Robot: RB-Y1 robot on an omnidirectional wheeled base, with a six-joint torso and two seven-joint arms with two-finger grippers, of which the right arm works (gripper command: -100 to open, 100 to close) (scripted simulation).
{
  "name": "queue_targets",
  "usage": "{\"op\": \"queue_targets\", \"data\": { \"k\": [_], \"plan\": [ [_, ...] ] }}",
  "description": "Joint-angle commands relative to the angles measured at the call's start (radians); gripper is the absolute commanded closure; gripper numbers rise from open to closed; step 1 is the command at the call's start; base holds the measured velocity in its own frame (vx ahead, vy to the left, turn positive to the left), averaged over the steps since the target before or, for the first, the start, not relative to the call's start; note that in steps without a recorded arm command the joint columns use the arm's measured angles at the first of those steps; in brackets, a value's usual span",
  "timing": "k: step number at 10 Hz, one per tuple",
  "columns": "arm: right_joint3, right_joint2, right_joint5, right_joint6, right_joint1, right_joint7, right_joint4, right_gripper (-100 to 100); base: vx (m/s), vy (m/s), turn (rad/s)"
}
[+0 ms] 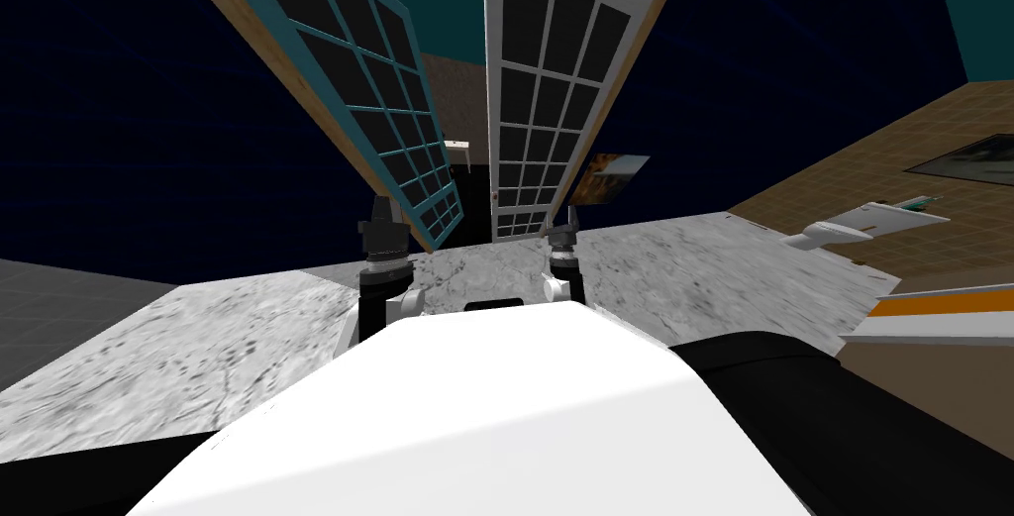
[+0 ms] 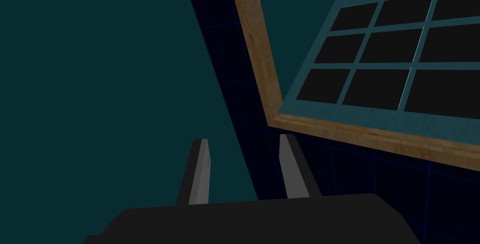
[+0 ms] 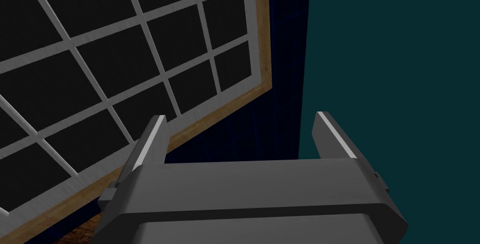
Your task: Push the door open
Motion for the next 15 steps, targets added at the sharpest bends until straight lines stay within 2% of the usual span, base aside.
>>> {"op": "queue_targets", "data": {
  "k": [1, 15],
  "plan": [
    [0.030, -0.007, -0.030, -0.023, -0.010, -0.031, 0.045, -100, 0.104, 0.005, -0.022],
    [0.206, -0.043, -0.214, -0.137, -0.091, -0.216, 0.316, -100, 0.106, 0.009, -0.013]
  ]
}}
